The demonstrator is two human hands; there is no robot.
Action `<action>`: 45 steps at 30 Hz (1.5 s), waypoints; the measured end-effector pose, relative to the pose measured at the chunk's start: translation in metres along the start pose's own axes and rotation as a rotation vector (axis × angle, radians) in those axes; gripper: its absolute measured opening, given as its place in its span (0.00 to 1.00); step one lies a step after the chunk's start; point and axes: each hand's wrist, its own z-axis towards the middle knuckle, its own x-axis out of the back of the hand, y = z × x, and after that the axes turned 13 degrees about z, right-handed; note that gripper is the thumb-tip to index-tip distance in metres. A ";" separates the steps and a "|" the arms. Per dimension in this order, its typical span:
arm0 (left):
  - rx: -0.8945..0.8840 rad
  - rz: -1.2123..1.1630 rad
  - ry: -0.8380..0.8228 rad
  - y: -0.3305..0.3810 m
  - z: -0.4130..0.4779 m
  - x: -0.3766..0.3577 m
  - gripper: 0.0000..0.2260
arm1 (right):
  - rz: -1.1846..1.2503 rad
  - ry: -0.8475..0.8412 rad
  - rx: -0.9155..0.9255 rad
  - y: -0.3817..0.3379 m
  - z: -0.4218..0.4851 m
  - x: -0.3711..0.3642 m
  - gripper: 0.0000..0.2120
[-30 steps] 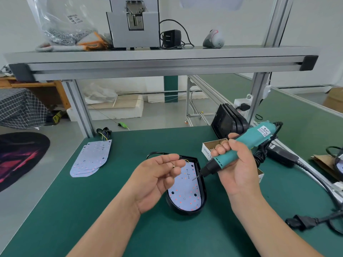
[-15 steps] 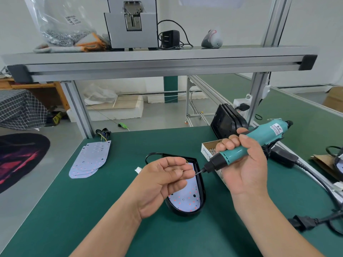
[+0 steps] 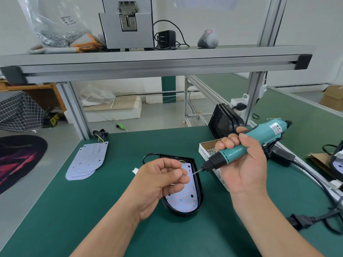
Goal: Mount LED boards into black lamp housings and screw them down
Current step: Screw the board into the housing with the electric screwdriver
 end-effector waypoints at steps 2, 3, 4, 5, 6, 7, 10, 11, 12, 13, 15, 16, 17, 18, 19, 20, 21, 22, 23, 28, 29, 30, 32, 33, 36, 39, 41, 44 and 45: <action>-0.046 0.139 0.016 -0.001 -0.001 -0.002 0.15 | 0.003 -0.003 0.001 0.000 0.000 0.000 0.06; -0.068 0.213 0.025 -0.002 -0.001 -0.004 0.13 | 0.002 -0.004 0.001 0.000 0.000 0.000 0.06; -0.088 0.277 0.034 -0.003 0.000 -0.005 0.11 | -0.002 -0.005 0.001 0.000 0.000 -0.001 0.06; -0.104 0.334 0.043 -0.004 0.000 -0.005 0.09 | -0.005 -0.004 0.000 0.000 0.000 -0.001 0.06; -0.116 0.380 0.048 -0.004 0.000 -0.006 0.06 | -0.006 -0.002 -0.003 0.000 0.000 -0.001 0.06; -0.126 0.412 0.049 -0.004 0.000 -0.005 0.05 | -0.007 0.001 -0.006 0.001 -0.001 0.000 0.06; -0.119 0.374 0.036 -0.003 0.000 -0.004 0.08 | -0.007 0.007 -0.011 0.002 -0.001 0.000 0.07; -0.105 0.337 0.028 -0.003 -0.001 -0.004 0.10 | -0.006 0.007 -0.012 0.002 -0.001 -0.001 0.06; -0.087 0.295 0.020 -0.002 -0.001 -0.003 0.11 | -0.006 0.007 -0.012 0.002 -0.001 -0.001 0.06; -0.068 0.249 0.011 -0.001 -0.002 -0.003 0.09 | -0.005 0.006 -0.013 0.003 -0.001 -0.001 0.06; -0.031 0.173 -0.019 -0.001 -0.002 -0.003 0.03 | -0.004 0.006 -0.014 0.002 -0.001 -0.001 0.06; -0.015 0.153 -0.035 -0.002 -0.002 -0.002 0.05 | -0.003 0.006 -0.014 0.002 -0.001 -0.001 0.06; -0.001 0.145 -0.047 -0.001 -0.003 -0.003 0.07 | -0.002 0.007 -0.014 0.002 0.000 -0.001 0.06; 0.007 0.146 -0.058 -0.001 -0.004 -0.004 0.07 | -0.002 0.008 -0.013 0.002 -0.001 -0.001 0.06; 0.013 0.152 -0.060 0.000 -0.005 -0.005 0.07 | -0.003 0.008 -0.013 0.001 -0.001 -0.001 0.06; 0.013 0.159 -0.059 0.000 -0.005 -0.006 0.07 | -0.003 0.006 -0.012 0.001 -0.001 -0.001 0.06; 0.015 0.162 -0.056 0.000 -0.005 -0.007 0.08 | -0.004 0.003 -0.012 0.001 -0.001 -0.001 0.06; 0.013 0.164 -0.053 0.000 -0.006 -0.008 0.08 | -0.006 -0.001 -0.012 0.001 -0.002 -0.002 0.06; 0.011 0.168 -0.049 0.000 -0.006 -0.008 0.08 | -0.010 -0.006 -0.012 0.002 -0.002 -0.002 0.06; 0.010 0.172 -0.038 0.000 -0.006 -0.010 0.07 | -0.030 -0.018 -0.025 0.006 -0.004 -0.004 0.06; 0.011 0.176 -0.037 0.000 -0.007 -0.010 0.07 | -0.032 -0.020 -0.027 0.007 -0.005 -0.003 0.06; 0.011 0.178 -0.037 0.000 -0.007 -0.010 0.07 | -0.035 -0.021 -0.028 0.007 -0.005 -0.003 0.07; 0.011 0.184 -0.038 0.000 -0.007 -0.010 0.08 | -0.041 -0.021 -0.029 0.008 -0.006 -0.003 0.07; 0.010 0.190 -0.039 0.000 -0.007 -0.010 0.08 | -0.045 -0.022 -0.030 0.008 -0.006 -0.003 0.07; 0.007 0.204 -0.037 -0.001 -0.006 -0.010 0.07 | -0.059 -0.030 -0.033 0.008 -0.006 -0.003 0.07; -0.010 0.231 -0.021 -0.001 -0.006 -0.010 0.08 | -0.079 -0.051 -0.033 0.007 -0.006 -0.002 0.07; -0.035 0.272 0.014 0.000 -0.006 -0.011 0.09 | -0.108 -0.066 -0.024 0.008 -0.006 -0.003 0.07; -0.088 0.358 0.083 -0.001 -0.006 -0.013 0.11 | -0.155 -0.082 0.002 0.010 -0.006 -0.004 0.05; -0.101 0.372 0.099 -0.001 -0.006 -0.013 0.11 | -0.159 -0.082 0.006 0.011 -0.006 -0.004 0.05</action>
